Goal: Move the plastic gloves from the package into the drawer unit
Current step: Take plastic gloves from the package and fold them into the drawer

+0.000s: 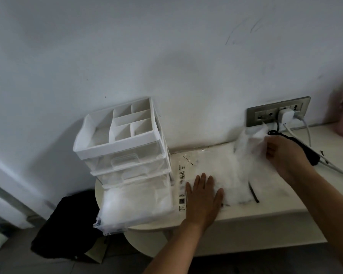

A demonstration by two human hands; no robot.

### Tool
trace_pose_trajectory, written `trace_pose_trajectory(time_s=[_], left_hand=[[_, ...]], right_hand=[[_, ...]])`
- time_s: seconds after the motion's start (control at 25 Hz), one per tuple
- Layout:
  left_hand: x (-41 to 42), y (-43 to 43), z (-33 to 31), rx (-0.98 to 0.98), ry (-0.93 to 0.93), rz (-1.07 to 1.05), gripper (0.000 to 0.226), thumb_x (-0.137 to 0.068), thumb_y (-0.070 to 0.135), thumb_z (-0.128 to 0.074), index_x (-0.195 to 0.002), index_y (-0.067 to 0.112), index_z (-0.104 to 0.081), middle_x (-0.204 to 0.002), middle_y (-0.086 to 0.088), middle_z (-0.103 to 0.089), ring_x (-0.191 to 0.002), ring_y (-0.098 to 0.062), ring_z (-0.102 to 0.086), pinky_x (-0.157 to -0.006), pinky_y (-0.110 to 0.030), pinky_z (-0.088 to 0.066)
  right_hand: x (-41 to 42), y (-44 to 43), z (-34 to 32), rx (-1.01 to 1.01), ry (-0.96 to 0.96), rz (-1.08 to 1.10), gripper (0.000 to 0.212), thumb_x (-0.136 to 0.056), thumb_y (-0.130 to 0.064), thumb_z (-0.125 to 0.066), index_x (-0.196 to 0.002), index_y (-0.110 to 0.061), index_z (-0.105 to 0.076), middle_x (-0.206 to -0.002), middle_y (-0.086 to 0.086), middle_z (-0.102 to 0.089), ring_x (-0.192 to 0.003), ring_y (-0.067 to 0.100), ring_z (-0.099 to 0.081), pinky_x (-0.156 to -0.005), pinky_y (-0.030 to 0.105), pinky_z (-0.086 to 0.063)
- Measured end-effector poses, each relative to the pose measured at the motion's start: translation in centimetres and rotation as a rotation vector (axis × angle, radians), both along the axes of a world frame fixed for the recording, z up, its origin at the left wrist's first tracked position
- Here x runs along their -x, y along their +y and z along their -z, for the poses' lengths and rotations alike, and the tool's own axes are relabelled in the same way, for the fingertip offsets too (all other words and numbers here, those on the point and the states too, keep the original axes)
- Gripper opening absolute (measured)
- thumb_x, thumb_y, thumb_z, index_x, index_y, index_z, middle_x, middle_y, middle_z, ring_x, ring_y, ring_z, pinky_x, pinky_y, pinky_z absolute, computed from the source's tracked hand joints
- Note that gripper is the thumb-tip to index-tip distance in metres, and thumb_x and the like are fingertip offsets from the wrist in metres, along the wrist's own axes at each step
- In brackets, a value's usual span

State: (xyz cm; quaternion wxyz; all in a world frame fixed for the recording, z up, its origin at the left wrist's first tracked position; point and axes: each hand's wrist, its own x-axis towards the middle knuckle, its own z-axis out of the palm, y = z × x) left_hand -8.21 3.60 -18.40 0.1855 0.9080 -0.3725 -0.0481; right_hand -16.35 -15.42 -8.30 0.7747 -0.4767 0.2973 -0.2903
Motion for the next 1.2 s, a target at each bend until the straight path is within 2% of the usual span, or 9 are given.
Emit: trace_pose_trajectory(time_s=[0.16, 0.24, 0.32, 0.48, 0.68, 0.76, 0.84, 1.0, 1.2], left_hand=[[-0.7, -0.1, 0.1, 0.010, 0.115, -0.001, 0.094, -0.079, 0.076, 0.008, -0.150, 0.024, -0.026, -0.160, 0.002, -0.015, -0.147, -0.013, -0.005, -0.117, -0.040, 0.009], [-1.0, -0.5, -1.4, 0.090, 0.233, -0.054, 0.070, -0.094, 0.058, -0.005, -0.146, 0.022, -0.035, -0.155, -0.001, -0.029, -0.145, -0.015, -0.019, -0.117, -0.039, -0.002], [-1.1, -0.9, -3.8, 0.392, 0.544, -0.168, 0.062, -0.098, 0.057, -0.022, -0.142, 0.018, -0.043, -0.147, -0.001, -0.043, -0.138, -0.014, -0.034, -0.112, -0.029, -0.017], [-2.4, -1.5, -7.6, 0.786, 0.998, -0.081, 0.112, -0.043, 0.099, -0.040, -0.122, 0.022, -0.060, -0.118, 0.009, -0.067, -0.114, -0.002, -0.058, -0.098, -0.019, -0.036], [-3.8, -2.1, -9.9, 0.718, 0.903, 0.008, 0.106, -0.049, 0.087, -0.063, -0.126, 0.016, -0.058, -0.133, -0.001, -0.058, -0.126, -0.016, -0.050, -0.110, -0.036, -0.036], [-4.6, -1.9, -9.8, 0.678, 0.950, 0.027, 0.112, -0.047, 0.083, -0.068, -0.134, 0.014, -0.050, -0.125, 0.003, -0.062, -0.115, -0.009, -0.057, -0.097, -0.028, -0.046], [-4.9, -1.5, -9.8, 0.651, 1.049, 0.149, 0.087, -0.057, 0.073, -0.066, -0.120, 0.013, -0.059, -0.101, 0.006, -0.070, -0.092, -0.003, -0.065, -0.075, -0.017, -0.051], [-5.3, -0.6, -9.0, 0.714, 1.307, 0.287, 0.050, -0.072, 0.051, -0.070, -0.103, 0.011, -0.069, -0.100, -0.008, -0.065, -0.096, -0.018, -0.061, -0.084, -0.028, -0.050], [-5.5, 0.3, -8.9, 0.734, 1.096, 0.044, 0.006, -0.086, 0.014, -0.066, -0.081, 0.013, -0.069, -0.082, -0.002, -0.068, -0.076, -0.011, -0.066, -0.076, -0.025, -0.054]], right_hand=[[0.8, 0.9, -3.4, -0.020, -0.189, -0.183, 0.029, -0.097, -0.013, -0.035, -0.090, -0.004, -0.061, -0.078, 0.004, -0.074, -0.075, 0.014, -0.070, -0.063, 0.023, -0.056], [0.7, 1.5, -4.2, 0.199, -0.122, -0.164, 0.026, -0.100, -0.013, -0.037, -0.086, -0.006, -0.057, -0.069, 0.002, -0.071, -0.069, 0.013, -0.070, -0.059, 0.025, -0.054], [0.7, 2.4, -4.3, 0.457, -0.042, -0.161, 0.025, -0.101, -0.014, -0.038, -0.083, -0.004, -0.052, -0.064, 0.005, -0.064, -0.063, 0.009, -0.068, -0.053, 0.017, -0.050], [0.2, 3.6, -3.2, 0.747, 0.139, -0.177, 0.015, -0.099, -0.017, -0.043, -0.089, -0.009, -0.051, -0.068, 0.003, -0.055, -0.052, -0.001, -0.054, -0.050, 0.010, -0.042], [-0.8, 3.7, -1.6, 0.866, 0.188, -0.283, 0.014, -0.096, -0.021, -0.049, -0.084, -0.023, -0.055, -0.058, 0.003, -0.053, -0.049, 0.010, -0.043, -0.046, 0.019, -0.034], [-1.1, 4.0, -1.8, 0.868, 0.146, -0.377, 0.012, -0.095, -0.024, -0.052, -0.085, -0.026, -0.058, -0.062, 0.012, -0.058, -0.052, 0.015, -0.047, -0.049, 0.027, -0.036], [-1.6, 4.4, -2.3, 0.839, 0.082, -0.445, 0.010, -0.092, -0.028, -0.056, -0.086, -0.026, -0.063, -0.068, 0.023, -0.061, -0.055, 0.021, -0.050, -0.052, 0.030, -0.038], [-1.5, 5.0, -3.8, 0.781, 0.065, -0.509, 0.018, -0.076, -0.032, -0.066, -0.091, -0.023, -0.068, -0.048, -0.003, -0.058, -0.041, 0.005, -0.048, -0.042, 0.013, -0.037], [-2.8, 4.4, -3.0, 1.049, 0.276, -0.534, 0.040, -0.063, -0.030, -0.083, -0.096, -0.031, -0.061, -0.052, -0.011, -0.050, -0.046, 0.001, -0.042, -0.046, 0.009, -0.032]])
